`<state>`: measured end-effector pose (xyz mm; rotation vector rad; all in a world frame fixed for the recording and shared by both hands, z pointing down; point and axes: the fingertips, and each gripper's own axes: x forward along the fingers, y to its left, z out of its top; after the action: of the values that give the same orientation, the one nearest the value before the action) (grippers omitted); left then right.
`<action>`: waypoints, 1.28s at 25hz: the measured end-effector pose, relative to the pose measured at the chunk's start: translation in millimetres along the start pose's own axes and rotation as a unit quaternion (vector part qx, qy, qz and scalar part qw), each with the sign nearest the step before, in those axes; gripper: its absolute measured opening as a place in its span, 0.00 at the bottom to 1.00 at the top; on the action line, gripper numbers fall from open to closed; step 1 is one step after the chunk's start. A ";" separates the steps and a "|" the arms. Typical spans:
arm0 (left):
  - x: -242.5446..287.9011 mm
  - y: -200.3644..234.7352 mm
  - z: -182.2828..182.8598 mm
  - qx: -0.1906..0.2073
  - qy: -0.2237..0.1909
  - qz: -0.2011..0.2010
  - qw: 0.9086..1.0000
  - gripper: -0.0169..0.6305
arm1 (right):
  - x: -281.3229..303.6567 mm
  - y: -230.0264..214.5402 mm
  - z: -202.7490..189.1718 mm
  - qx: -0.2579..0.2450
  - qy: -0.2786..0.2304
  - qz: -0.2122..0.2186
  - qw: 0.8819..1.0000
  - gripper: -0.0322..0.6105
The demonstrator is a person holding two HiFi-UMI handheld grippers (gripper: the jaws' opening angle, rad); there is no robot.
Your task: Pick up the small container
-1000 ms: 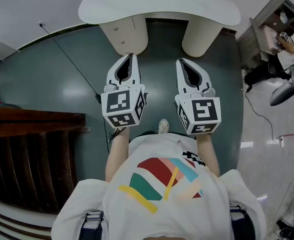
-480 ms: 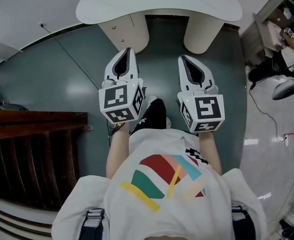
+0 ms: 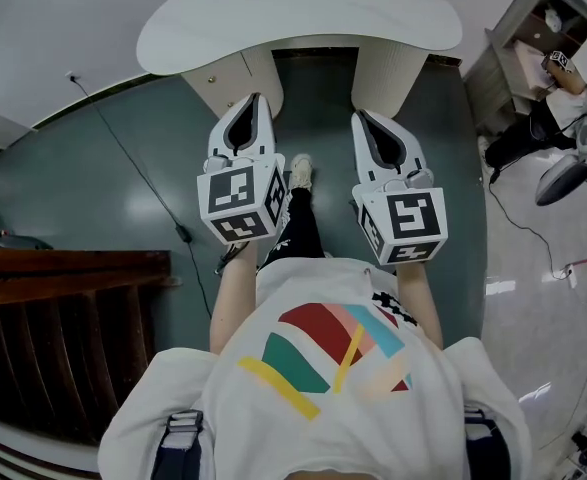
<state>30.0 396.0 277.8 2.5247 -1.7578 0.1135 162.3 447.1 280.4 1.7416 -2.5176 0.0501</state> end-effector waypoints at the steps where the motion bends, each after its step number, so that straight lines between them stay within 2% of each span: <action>1: 1.5 -0.5 1.4 0.001 -0.002 -0.001 1.000 0.05 | 0.9 -1.0 2.6 -0.002 -0.004 0.001 1.000 0.07; 12: 13.9 12.4 25.7 0.013 -0.032 0.005 0.999 0.05 | 22.6 1.3 26.3 -0.022 -0.037 0.012 0.999 0.07; 22: 44.1 45.2 16.3 -0.017 -0.018 0.016 1.000 0.05 | 64.4 2.8 20.2 -0.030 -0.011 0.023 0.999 0.07; 32: 77.6 55.4 13.2 -0.013 -0.008 0.006 1.000 0.05 | 104.6 -9.2 7.9 -0.007 0.008 0.012 1.000 0.07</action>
<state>5.2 303.2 272.7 2.5038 -1.7695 0.0722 133.9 345.8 281.2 1.6984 -2.5231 0.0469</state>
